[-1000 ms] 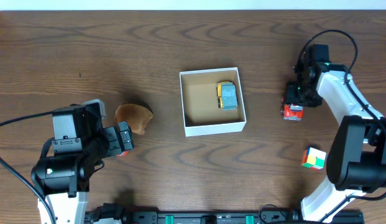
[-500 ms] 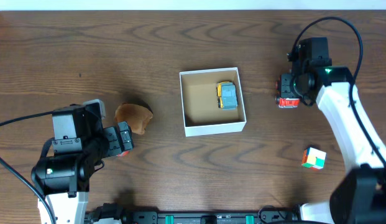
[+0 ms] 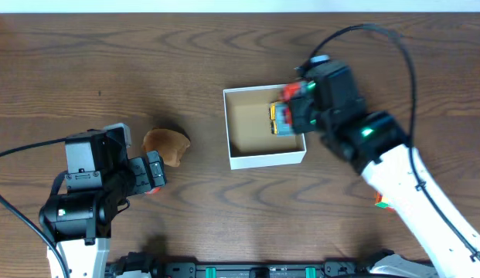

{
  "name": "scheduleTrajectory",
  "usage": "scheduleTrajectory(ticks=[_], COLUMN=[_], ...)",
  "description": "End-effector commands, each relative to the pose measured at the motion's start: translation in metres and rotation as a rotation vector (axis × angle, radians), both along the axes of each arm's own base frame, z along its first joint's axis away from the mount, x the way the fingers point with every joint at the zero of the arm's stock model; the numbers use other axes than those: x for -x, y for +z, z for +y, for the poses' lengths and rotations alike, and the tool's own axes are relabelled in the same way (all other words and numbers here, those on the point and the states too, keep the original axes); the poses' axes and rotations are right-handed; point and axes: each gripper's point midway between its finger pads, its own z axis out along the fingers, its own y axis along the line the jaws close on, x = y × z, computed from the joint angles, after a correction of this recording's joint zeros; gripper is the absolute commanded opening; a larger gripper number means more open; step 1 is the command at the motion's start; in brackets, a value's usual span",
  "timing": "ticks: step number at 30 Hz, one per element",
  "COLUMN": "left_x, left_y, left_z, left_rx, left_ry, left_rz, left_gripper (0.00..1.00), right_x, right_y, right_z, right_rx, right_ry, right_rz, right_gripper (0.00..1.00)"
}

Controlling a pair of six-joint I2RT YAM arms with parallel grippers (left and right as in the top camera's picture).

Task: Pack container
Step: 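Carry the red fire truck with the right gripper over the box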

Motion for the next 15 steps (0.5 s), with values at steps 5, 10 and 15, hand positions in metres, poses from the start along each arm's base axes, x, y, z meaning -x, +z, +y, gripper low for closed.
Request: scheduleTrajectory(ticks=[5, 10, 15], left_x=[-0.002, -0.002, -0.002], left_y=[0.006, 0.006, 0.006], left_z=[-0.002, -0.002, -0.002], left_rx=[0.003, 0.003, 0.003], left_ry=[-0.016, -0.016, -0.016], left_rz=[-0.015, -0.014, -0.014], left_gripper=[0.98, 0.98, 0.98], right_x=[0.015, 0.022, 0.018], right_y=[-0.013, -0.06, -0.094], right_z=[0.042, 0.058, 0.061], right_rx=[-0.044, -0.041, 0.003], right_ry=[-0.1, -0.176, -0.195], right_rz=[0.015, 0.152, 0.219], right_gripper=[0.01, 0.01, 0.01])
